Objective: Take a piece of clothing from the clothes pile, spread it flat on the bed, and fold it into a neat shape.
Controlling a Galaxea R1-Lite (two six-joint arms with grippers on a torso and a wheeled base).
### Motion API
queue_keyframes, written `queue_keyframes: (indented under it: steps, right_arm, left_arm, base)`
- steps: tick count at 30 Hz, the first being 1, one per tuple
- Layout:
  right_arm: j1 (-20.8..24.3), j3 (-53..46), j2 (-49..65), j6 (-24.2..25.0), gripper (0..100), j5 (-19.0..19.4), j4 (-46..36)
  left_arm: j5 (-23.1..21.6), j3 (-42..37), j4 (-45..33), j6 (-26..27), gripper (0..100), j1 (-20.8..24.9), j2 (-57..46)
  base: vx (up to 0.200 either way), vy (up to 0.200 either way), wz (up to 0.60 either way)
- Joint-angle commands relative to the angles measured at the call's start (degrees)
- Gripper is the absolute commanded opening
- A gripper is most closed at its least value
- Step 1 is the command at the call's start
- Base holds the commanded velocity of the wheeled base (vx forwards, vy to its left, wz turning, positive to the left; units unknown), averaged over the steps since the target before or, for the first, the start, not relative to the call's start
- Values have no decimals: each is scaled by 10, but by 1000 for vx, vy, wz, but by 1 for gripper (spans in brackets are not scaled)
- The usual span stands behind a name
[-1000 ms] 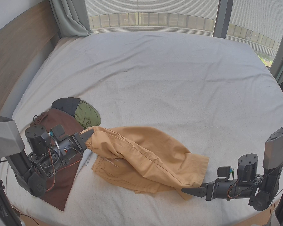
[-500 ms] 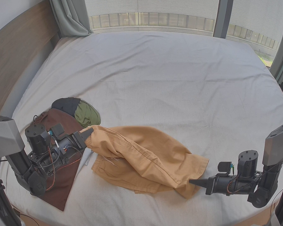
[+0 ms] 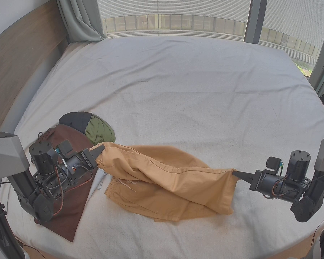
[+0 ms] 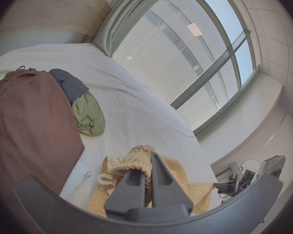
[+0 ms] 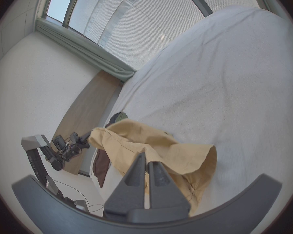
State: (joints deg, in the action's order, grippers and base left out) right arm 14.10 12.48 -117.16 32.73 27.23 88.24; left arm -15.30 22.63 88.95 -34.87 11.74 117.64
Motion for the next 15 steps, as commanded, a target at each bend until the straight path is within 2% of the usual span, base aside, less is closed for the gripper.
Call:
queue_keyframes:
  steps: [1,15]
  right_arm:
    - [-17,3,25,4,0,14,0]
    - [14,-16,-27,0,0,17,0]
  left_arm:
    - [0,8,1,0,0,-10,9]
    - [0,21,1,0,0,-22,16]
  base:
    - [0,0,0]
    - [0,0,0]
